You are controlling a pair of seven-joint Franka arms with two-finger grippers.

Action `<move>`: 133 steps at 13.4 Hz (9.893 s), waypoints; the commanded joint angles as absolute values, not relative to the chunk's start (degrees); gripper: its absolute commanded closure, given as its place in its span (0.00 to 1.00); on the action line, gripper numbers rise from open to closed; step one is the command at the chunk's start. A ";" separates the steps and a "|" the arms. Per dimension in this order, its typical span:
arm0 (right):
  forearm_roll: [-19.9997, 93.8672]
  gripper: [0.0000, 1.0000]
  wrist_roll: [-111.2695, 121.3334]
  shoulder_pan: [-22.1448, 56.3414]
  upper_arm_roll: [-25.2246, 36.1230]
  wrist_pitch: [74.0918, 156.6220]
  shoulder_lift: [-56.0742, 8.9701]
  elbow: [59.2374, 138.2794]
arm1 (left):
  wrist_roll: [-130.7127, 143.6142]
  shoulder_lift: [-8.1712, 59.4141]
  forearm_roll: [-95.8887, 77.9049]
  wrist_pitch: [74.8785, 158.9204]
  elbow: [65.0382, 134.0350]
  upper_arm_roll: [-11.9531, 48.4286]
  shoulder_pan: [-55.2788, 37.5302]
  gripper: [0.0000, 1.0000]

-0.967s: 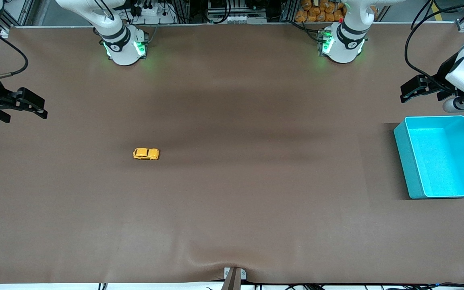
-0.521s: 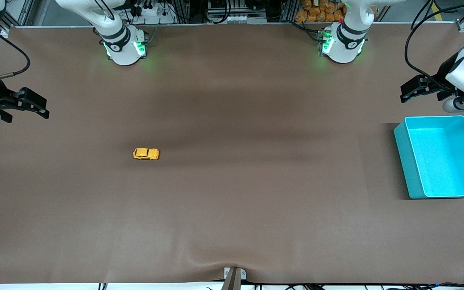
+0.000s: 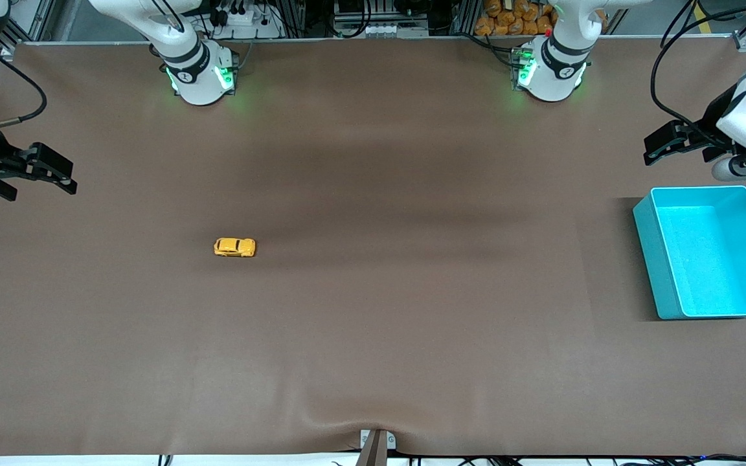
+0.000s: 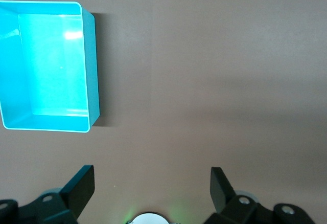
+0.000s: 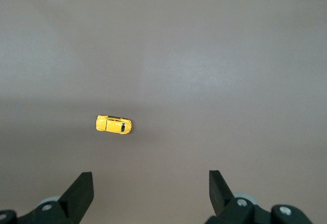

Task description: Wind and store yellow beetle car

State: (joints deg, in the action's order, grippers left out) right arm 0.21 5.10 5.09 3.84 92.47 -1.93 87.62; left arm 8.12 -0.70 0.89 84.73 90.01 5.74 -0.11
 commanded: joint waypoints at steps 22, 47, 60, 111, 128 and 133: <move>0.35 0.00 4.66 5.36 4.22 92.46 -1.67 87.19 | 8.96 -0.88 0.44 83.76 89.65 5.89 0.09 0.00; -0.26 0.00 52.35 16.95 4.04 122.59 -12.66 119.26 | 8.88 -0.44 0.44 83.76 89.47 6.24 0.09 0.00; -0.09 0.06 66.36 22.14 4.04 139.65 -21.18 123.13 | 8.88 -0.61 0.53 83.76 89.65 6.06 0.17 0.00; -4.48 0.70 82.25 2.29 4.48 151.08 -26.98 128.06 | 8.96 0.00 0.44 83.67 91.14 5.89 0.79 0.00; -3.52 0.00 82.97 -3.43 4.22 127.65 -17.23 117.10 | 9.05 -0.53 0.44 84.02 91.41 6.42 1.41 0.00; -1.14 0.00 78.16 -2.73 3.96 104.62 -17.23 97.68 | 18.24 -0.26 0.44 87.70 94.38 6.42 1.41 0.00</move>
